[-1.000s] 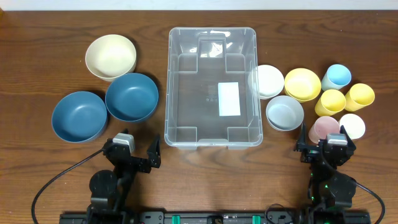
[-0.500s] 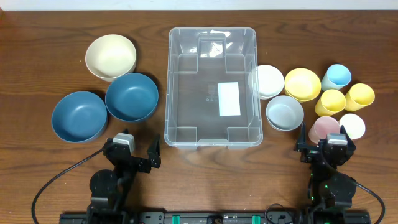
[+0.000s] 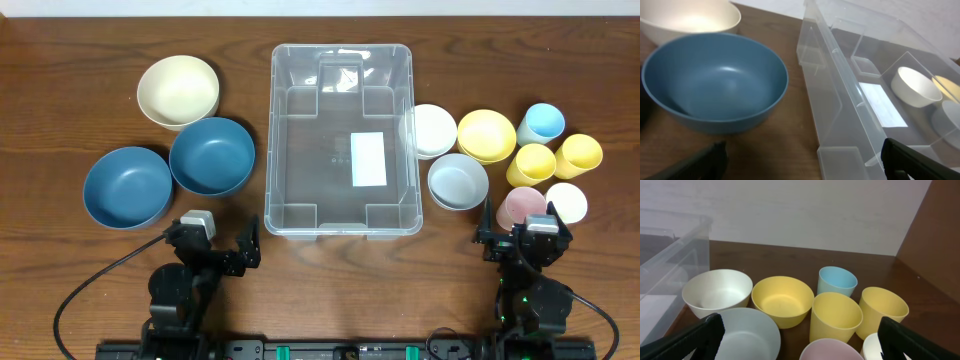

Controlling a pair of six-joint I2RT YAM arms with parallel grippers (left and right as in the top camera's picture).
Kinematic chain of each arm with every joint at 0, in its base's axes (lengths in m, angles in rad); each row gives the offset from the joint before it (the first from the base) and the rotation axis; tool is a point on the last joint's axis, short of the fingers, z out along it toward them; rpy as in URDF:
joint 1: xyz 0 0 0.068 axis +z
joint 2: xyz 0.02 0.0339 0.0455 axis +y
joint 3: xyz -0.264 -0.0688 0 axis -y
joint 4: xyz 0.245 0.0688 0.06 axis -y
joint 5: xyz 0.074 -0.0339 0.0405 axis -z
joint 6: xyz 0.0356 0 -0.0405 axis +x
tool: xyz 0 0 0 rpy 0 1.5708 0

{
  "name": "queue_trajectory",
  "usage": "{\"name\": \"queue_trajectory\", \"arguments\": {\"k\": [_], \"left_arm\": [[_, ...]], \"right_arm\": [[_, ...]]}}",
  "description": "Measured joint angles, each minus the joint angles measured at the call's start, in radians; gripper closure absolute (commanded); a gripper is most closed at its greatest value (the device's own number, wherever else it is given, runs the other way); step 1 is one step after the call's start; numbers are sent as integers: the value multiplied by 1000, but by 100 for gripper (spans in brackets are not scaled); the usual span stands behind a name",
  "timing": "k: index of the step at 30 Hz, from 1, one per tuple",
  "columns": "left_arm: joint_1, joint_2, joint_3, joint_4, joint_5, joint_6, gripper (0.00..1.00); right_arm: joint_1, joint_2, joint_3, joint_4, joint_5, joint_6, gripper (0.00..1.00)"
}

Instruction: Pack container

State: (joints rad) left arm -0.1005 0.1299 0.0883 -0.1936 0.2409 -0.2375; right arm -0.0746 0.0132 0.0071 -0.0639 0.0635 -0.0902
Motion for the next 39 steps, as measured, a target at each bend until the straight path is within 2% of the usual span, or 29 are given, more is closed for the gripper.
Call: {"name": "queue_trajectory", "arguments": {"k": [8,14,30,39], "left_arm": [[0,4,0,10,18,-77,2],[0,6,-10,106,101,-171,2],[0,6,-18,665,290,-515,2],[0,6,-19,835,336,-694,2]], "right_arm": [[0,0,0,0,0,0,1],[0,0,0,0,0,0,1],[0,0,0,0,0,0,1],[0,0,0,0,0,0,1]]}}
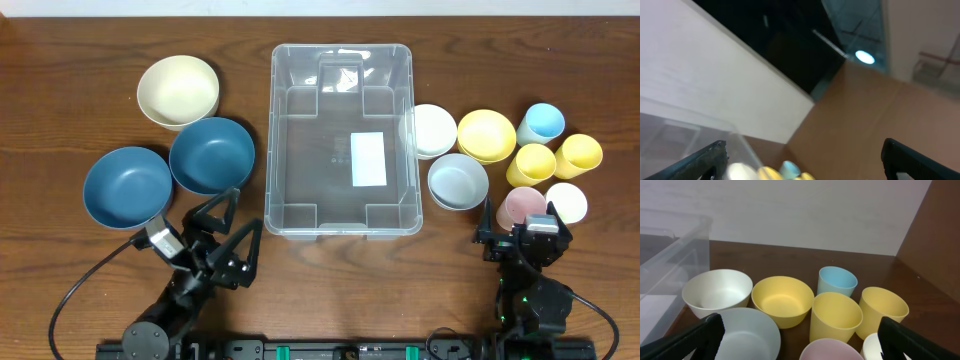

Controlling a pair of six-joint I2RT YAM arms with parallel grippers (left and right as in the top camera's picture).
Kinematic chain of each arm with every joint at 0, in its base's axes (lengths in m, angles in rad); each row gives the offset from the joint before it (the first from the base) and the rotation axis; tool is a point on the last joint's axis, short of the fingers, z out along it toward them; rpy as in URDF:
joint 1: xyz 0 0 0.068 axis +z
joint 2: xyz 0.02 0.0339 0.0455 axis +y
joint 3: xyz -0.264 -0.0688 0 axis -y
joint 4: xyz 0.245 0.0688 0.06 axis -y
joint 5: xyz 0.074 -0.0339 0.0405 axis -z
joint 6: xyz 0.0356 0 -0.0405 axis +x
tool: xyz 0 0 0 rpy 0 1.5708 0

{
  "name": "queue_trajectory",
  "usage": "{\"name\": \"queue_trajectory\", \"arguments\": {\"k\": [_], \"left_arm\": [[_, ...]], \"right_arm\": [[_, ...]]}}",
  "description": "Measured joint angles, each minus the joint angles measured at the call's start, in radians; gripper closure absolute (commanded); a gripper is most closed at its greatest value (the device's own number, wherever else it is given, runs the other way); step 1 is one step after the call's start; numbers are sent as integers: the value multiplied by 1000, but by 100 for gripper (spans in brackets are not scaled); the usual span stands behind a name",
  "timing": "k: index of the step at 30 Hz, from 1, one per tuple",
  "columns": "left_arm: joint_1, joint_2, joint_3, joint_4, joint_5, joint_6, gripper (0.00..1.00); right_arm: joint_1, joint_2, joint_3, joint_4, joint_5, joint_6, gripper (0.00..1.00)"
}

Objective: Pack container
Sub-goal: 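Move the left gripper toward the dark blue bowl nearest the container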

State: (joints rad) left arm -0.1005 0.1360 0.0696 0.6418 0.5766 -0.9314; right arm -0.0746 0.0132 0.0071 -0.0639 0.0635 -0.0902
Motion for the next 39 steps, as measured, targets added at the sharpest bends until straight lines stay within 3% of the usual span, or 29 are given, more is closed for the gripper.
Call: {"name": "queue_trajectory", "arguments": {"k": [25,39], "left_arm": [[0,0,0,35,19,-483,2],[0,0,0,36,20,-911,2]], "right_arm": [[0,0,0,0,0,0,1],[0,0,0,0,0,0,1]]}}
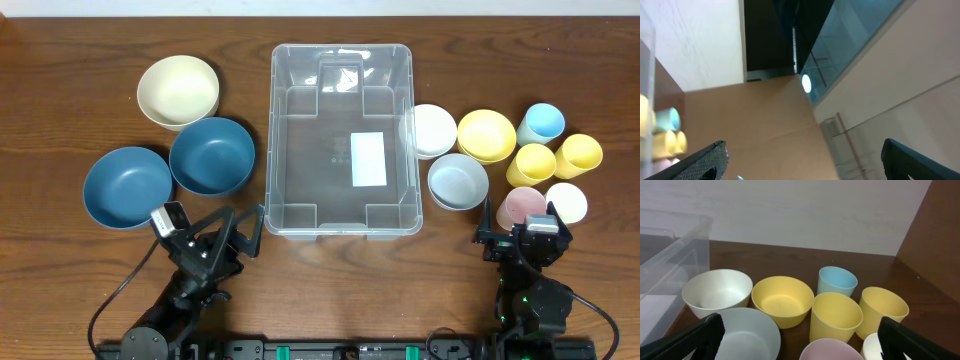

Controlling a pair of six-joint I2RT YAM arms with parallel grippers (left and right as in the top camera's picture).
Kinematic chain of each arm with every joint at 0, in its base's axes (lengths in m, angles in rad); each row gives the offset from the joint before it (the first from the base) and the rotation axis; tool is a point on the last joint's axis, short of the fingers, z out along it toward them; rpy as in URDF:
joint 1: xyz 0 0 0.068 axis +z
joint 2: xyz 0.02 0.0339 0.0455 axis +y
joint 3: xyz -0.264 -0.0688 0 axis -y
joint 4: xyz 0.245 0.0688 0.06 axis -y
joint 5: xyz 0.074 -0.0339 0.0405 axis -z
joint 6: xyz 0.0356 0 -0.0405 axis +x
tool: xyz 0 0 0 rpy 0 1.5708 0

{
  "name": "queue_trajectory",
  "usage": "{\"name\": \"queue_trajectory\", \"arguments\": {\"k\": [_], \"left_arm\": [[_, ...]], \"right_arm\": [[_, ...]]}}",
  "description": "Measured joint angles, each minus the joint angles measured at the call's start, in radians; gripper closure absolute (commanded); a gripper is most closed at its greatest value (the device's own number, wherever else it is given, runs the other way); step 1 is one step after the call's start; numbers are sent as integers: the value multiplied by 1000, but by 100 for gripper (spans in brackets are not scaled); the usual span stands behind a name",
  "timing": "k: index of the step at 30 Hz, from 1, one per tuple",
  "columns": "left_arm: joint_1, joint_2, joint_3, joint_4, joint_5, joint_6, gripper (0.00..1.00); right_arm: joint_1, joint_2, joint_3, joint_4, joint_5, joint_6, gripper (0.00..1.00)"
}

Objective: Pack container
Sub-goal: 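Move the left gripper toward the dark blue bowl nearest the container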

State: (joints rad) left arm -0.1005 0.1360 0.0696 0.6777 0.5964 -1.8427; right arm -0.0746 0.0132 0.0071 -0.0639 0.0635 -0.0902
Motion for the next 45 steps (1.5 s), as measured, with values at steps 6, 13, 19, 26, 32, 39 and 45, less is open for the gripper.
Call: {"name": "queue_trajectory", "arguments": {"k": [6,13,19,26,32,39,45], "left_arm": [[0,0,0,0,0,-111,2],[0,0,0,0,-1,-181,2],[0,0,0,0,-1,-181,2],[0,0,0,0,-1,-181,2],[0,0,0,-60,-2,-180,2],[0,2,-4,-317,-92,-142,2],[0,2,-4,-299,-289,-123,2]], "right_arm": [[0,0,0,0,0,0,1],[0,0,0,0,0,0,1],[0,0,0,0,0,0,1],[0,0,0,0,0,0,1],[0,0,0,0,0,0,1],[0,0,0,0,0,0,1],[0,0,0,0,0,0,1]]}}
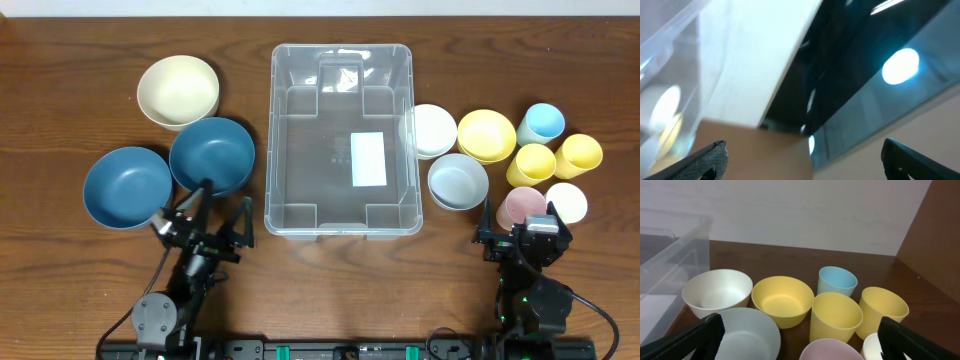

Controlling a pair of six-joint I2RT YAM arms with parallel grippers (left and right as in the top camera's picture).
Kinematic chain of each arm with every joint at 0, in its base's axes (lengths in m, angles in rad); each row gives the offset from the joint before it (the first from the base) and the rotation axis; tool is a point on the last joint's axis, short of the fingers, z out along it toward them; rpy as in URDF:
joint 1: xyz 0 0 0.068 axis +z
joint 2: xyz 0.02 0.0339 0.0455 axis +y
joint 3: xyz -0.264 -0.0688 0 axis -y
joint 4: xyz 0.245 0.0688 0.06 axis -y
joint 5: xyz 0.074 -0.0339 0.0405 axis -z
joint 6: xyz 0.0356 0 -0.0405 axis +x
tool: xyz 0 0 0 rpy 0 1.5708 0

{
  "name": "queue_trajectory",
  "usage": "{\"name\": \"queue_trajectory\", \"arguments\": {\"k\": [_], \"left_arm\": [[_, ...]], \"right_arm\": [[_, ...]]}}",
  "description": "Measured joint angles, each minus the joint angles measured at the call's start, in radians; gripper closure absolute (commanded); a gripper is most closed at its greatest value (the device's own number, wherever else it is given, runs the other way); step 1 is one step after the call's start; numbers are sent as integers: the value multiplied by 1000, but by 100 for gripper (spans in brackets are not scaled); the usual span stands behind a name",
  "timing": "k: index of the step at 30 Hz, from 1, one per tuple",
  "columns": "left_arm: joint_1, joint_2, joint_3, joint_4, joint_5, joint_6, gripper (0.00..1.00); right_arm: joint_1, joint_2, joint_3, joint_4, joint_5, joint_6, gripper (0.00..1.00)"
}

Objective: Pack container
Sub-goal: 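Move the left gripper toward the dark blue bowl nearest the container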

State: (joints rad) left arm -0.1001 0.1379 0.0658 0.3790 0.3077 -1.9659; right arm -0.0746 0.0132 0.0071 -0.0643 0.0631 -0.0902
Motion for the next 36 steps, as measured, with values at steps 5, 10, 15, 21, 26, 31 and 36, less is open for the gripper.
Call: {"name": "queue_trajectory", "arguments": {"k": [5,10,15,21,26,31,36], "left_arm": [[0,0,0,107,-111,29,2],[0,0,-3,266,-174,104,2],[0,0,32,327,-219,417,2],[0,19,349,-156,-261,782,2],[0,126,697,-539,-335,1027,2],[0,250,885,-700,-365,1165,2],[0,332,909,-772,-371,1216,2]], "right_arm": [[0,0,0,0,0,0,1],[0,0,0,1,0,0,1],[0,0,0,0,0,0,1],[0,0,0,0,0,0,1],[0,0,0,0,0,0,1],[0,0,0,0,0,0,1],[0,0,0,0,0,0,1]]}}
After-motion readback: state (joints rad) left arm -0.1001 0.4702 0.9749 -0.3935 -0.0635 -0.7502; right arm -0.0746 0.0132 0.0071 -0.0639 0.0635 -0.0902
